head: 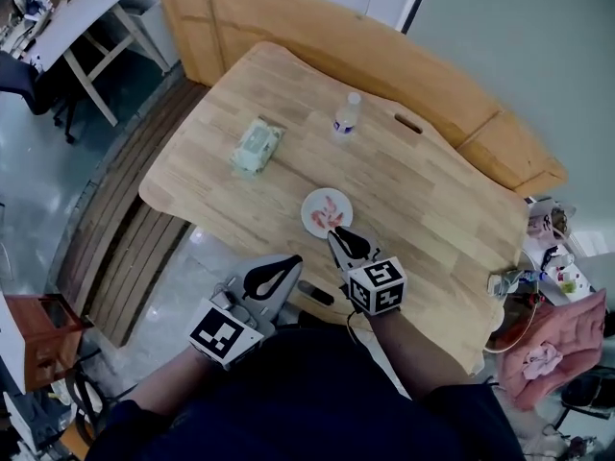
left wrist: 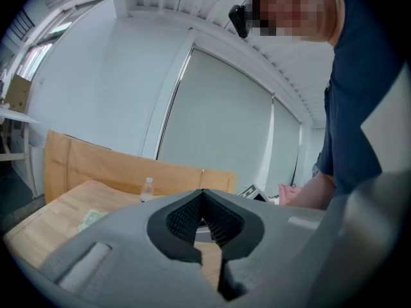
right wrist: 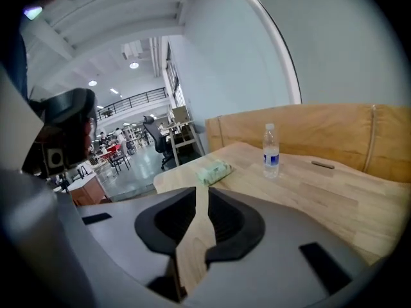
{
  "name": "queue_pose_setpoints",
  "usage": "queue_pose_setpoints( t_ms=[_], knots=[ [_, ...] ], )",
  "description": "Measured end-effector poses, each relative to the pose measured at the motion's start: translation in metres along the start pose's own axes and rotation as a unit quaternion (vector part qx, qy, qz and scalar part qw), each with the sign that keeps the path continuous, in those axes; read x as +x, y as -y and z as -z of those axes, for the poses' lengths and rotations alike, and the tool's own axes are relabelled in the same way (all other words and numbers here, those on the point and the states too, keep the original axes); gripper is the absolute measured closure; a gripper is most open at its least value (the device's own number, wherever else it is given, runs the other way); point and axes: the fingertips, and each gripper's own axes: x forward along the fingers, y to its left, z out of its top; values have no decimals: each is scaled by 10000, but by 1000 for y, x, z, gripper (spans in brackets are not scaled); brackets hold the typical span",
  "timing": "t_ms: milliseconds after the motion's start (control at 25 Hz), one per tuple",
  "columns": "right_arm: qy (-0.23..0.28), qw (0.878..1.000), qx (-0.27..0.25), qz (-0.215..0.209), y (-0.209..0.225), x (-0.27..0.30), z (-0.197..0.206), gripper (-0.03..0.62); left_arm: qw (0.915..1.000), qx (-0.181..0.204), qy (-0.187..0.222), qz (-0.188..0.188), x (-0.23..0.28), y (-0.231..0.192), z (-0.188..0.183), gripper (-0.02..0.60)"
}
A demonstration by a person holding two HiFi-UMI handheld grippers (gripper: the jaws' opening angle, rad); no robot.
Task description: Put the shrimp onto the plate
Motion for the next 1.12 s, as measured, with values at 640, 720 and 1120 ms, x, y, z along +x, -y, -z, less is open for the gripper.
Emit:
queue_pose_setpoints(
  t_ms=[640, 720, 1120],
  knots=[
    [1260, 9919, -84, -145, -85, -103, -61, 576, 9967, 245, -176, 756, -6, 39, 5, 577],
    [1439, 9893, -169, -173, -94, -113, -70, 580, 9962, 255, -147, 819, -7, 44, 1, 577],
    [1930, 9790, -582, -301, -125, -134, -84, 585, 9945, 361, -124, 973, -19, 55, -1, 578]
  ],
)
